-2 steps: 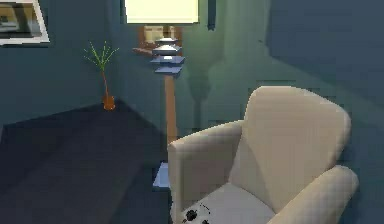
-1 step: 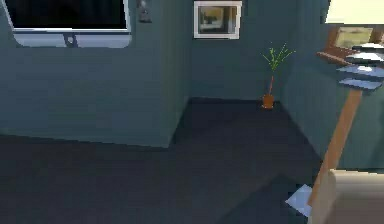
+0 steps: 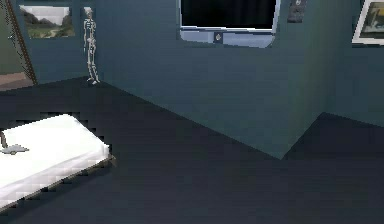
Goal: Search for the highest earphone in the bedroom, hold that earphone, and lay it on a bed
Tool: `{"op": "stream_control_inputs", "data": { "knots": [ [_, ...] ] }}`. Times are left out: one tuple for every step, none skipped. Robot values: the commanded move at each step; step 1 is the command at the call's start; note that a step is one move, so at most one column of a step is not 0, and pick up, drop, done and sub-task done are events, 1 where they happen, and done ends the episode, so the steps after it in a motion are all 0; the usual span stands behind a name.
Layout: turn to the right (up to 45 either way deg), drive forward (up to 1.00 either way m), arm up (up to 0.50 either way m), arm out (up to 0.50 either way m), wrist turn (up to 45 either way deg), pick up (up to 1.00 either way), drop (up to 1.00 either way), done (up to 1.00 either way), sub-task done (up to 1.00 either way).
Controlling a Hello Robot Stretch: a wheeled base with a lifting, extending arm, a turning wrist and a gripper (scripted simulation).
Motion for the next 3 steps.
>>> {"op": "stream_control_inputs", "data": {
  "knots": [
    [0.0, 0.0, 0.5, 0.0, 0.0, 0.0, 0.0, 0.0, 0.0],
    [0.0, 0.0, 0.0, 0.4, 0.0, 0.0, 0.0, 0.0, 0.0],
    [0.0, 0.0, 0.0, 0.0, 45.0, 0.0, 0.0, 0.0, 0.0]
  ]
}}
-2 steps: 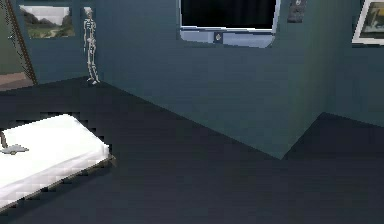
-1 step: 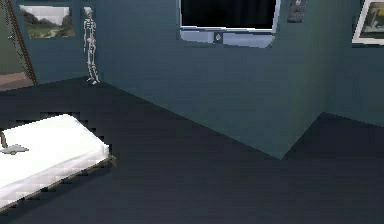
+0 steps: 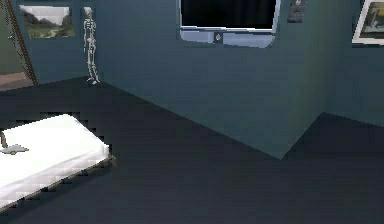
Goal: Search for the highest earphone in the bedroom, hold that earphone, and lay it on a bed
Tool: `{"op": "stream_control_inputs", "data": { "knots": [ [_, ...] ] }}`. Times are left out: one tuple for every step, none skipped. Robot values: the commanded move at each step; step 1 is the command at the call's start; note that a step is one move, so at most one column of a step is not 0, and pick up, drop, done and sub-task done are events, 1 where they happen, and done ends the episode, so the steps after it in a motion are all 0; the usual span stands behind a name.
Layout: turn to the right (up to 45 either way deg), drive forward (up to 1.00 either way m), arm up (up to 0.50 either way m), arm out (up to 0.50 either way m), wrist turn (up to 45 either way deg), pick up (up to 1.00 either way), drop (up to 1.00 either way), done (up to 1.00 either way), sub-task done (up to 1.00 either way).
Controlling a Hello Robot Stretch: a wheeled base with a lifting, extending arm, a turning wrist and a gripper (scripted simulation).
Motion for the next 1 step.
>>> {"op": "stream_control_inputs", "data": {
  "knots": [
    [0.0, 0.0, 0.0, 0.0, 45.0, 0.0, 0.0, 0.0, 0.0]
  ]
}}
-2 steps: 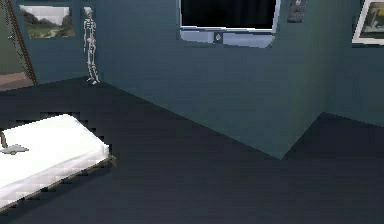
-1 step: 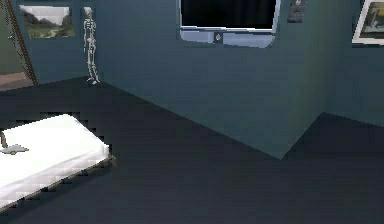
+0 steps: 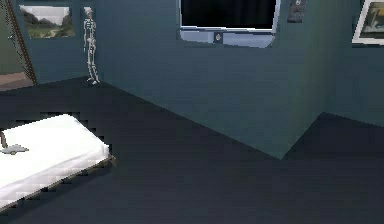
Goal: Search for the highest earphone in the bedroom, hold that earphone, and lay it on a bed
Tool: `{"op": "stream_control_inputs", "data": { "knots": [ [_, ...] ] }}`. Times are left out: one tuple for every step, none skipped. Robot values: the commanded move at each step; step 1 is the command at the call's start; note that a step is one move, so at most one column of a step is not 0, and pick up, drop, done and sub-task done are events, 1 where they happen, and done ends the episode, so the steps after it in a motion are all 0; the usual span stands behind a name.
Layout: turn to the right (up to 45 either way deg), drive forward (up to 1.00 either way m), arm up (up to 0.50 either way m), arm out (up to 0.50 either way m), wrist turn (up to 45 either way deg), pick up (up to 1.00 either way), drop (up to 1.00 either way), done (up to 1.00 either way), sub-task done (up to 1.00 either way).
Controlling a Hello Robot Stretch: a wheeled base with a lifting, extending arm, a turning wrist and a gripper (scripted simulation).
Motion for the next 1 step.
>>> {"op": "stream_control_inputs", "data": {
  "knots": [
    [0.0, 0.0, 0.0, 0.0, 45.0, 0.0, 0.0, 0.0, 0.0]
  ]
}}
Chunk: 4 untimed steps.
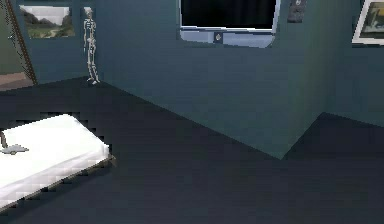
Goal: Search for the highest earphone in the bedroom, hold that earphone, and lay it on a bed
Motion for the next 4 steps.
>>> {"op": "stream_control_inputs", "data": {
  "knots": [
    [0.0, 0.0, 0.0, 0.0, 6.0, 0.0, 0.0, 0.0, 0.0],
    [0.0, 0.0, -0.3, 0.0, 0.0, 0.0, 0.0, 0.0, 0.0],
    [0.0, 0.0, 0.0, 0.0, 0.0, 1.0, 0.0, 0.0, 0.0],
    [0.0, 0.0, 0.1, 0.0, 0.0, 0.0, 0.0, 0.0, 0.0]
  ]
}}
